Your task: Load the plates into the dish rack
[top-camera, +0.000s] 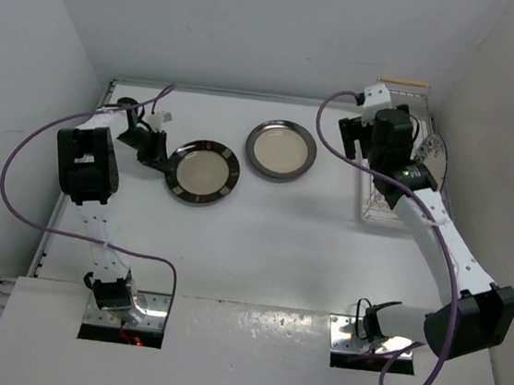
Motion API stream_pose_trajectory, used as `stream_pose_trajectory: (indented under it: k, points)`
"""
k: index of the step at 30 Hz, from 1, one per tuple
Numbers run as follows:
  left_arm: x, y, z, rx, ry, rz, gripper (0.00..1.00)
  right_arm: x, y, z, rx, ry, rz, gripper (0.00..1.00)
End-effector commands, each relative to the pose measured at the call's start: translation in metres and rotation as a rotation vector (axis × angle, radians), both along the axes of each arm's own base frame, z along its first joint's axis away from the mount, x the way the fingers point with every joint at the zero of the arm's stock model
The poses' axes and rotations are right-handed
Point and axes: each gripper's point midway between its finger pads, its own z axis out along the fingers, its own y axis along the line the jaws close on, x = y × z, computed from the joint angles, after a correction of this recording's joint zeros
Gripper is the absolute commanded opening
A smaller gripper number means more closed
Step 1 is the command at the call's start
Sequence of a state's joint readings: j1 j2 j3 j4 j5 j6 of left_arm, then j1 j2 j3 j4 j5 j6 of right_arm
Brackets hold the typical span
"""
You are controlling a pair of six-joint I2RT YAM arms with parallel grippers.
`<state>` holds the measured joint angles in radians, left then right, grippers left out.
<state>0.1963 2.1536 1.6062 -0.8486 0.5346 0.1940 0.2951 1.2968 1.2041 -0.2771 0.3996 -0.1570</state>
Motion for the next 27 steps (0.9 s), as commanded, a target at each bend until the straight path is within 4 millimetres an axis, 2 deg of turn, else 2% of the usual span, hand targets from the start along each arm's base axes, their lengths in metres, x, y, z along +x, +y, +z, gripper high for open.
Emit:
stream_pose_trajectory:
  k: [1,3,5,6,7,8,10,11,12,13,14,15,16,18,19,21,22,24,25,26,27]
  points:
    - [-0.016,-0.015,-0.023,-0.112,0.086,-0.044,0.01,-0.001,0.041,-0.004,0.111,-0.009,0.105,0.99]
    - [-0.016,-0.011,-0.021,-0.111,0.090,-0.055,0.00,-0.002,0.074,-0.020,0.157,0.049,0.220,0.99]
    - [-0.010,-0.012,0.004,-0.121,0.018,-0.097,0.00,-0.006,0.102,-0.035,0.196,0.106,0.314,0.99]
    - [-0.009,-0.016,0.015,-0.141,-0.013,-0.117,0.00,-0.015,0.133,-0.045,0.252,0.171,0.461,0.99]
    - [-0.007,-0.016,0.028,-0.138,-0.053,-0.139,0.00,-0.022,0.152,-0.049,0.279,0.205,0.524,0.99]
    - [-0.005,-0.023,0.051,-0.112,-0.128,-0.211,0.00,-0.028,0.178,-0.067,0.328,0.286,0.625,0.98]
    - [-0.005,-0.036,0.076,-0.092,-0.226,-0.307,0.00,-0.034,0.206,-0.070,0.408,0.333,0.683,0.96]
    - [-0.006,-0.043,0.089,-0.083,-0.286,-0.378,0.00,-0.034,0.223,-0.091,0.439,0.406,0.725,0.94]
    - [-0.013,-0.058,0.113,-0.097,-0.351,-0.432,0.00,-0.037,0.241,-0.085,0.477,0.409,0.796,0.93]
    - [-0.017,-0.065,0.121,-0.098,-0.384,-0.467,0.00,-0.042,0.258,-0.080,0.544,0.436,0.834,0.91]
    - [-0.018,-0.071,0.132,-0.091,-0.429,-0.504,0.00,-0.039,0.268,-0.108,0.564,0.504,0.829,0.90]
    - [-0.023,-0.083,0.137,-0.101,-0.448,-0.543,0.00,-0.034,0.281,-0.102,0.613,0.477,0.859,0.89]
    - [-0.028,-0.088,0.146,-0.094,-0.476,-0.565,0.00,-0.033,0.289,-0.126,0.647,0.544,0.858,0.89]
    - [-0.034,-0.097,0.153,-0.100,-0.498,-0.597,0.00,-0.028,0.302,-0.133,0.686,0.541,0.872,0.87]
    - [-0.038,-0.105,0.156,-0.116,-0.504,-0.612,0.00,-0.024,0.305,-0.157,0.705,0.587,0.851,0.86]
    - [-0.039,-0.109,0.158,-0.143,-0.512,-0.616,0.00,-0.015,0.313,-0.158,0.742,0.560,0.858,0.85]
    - [-0.041,-0.109,0.156,-0.146,-0.503,-0.615,0.00,-0.016,0.315,-0.175,0.765,0.597,0.834,0.85]
    - [-0.042,-0.114,0.157,-0.159,-0.506,-0.625,0.00,-0.015,0.322,-0.178,0.799,0.563,0.882,0.77]
    - [-0.042,-0.114,0.157,-0.159,-0.506,-0.625,0.00,-0.024,0.325,-0.184,0.849,0.602,0.879,0.73]
    - [-0.044,-0.119,0.158,-0.173,-0.509,-0.635,0.00,-0.028,0.330,-0.186,0.863,0.588,0.904,0.63]
    - [-0.044,-0.119,0.158,-0.173,-0.509,-0.635,0.00,-0.029,0.333,-0.189,0.869,0.579,0.912,0.59]
